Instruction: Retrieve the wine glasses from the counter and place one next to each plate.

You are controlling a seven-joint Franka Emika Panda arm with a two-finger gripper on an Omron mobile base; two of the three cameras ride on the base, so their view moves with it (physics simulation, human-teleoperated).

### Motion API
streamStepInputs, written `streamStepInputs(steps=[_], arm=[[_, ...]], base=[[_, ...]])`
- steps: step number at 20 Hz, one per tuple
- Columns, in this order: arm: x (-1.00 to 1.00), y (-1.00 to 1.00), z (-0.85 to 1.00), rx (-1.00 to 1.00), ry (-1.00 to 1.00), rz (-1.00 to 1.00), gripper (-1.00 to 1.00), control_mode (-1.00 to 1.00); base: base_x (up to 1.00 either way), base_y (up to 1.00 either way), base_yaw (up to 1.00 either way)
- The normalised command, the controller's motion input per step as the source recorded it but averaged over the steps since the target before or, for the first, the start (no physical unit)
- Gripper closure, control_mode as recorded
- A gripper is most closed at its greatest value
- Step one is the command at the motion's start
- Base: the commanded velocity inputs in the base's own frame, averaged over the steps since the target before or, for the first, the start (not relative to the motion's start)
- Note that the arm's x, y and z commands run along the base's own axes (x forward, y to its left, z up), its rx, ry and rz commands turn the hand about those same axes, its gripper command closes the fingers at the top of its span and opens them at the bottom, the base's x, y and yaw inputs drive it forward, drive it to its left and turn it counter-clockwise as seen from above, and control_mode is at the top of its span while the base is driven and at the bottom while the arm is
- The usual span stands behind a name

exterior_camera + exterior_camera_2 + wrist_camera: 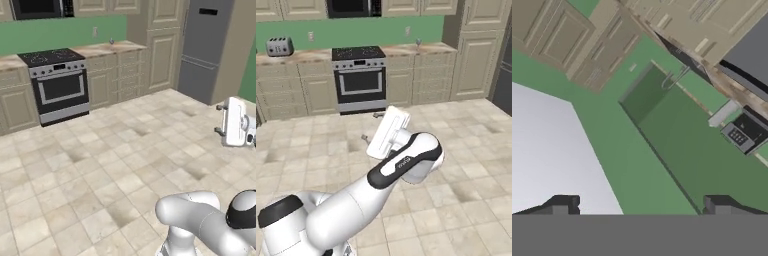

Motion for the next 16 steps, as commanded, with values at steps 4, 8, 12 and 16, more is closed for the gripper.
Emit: streamStepInputs(steps=[4, 8, 12, 16], arm=[[0.0, 0.0, 0.0, 0.0, 0.0, 0.0, -1.0, 1.0], [0.0, 0.0, 0.0, 0.0, 0.0, 0.0, -1.0, 1.0], [0.0, 0.0, 0.0, 0.0, 0.0, 0.0, -1.0, 1.0], [0.0, 0.0, 0.0, 0.0, 0.0, 0.0, -1.0, 1.0]], base=[[1.0, -0.18, 0.17], [1.0, -0.28, 0.17], [1.0, -0.56, 0.19], [1.0, -0.65, 0.16]])
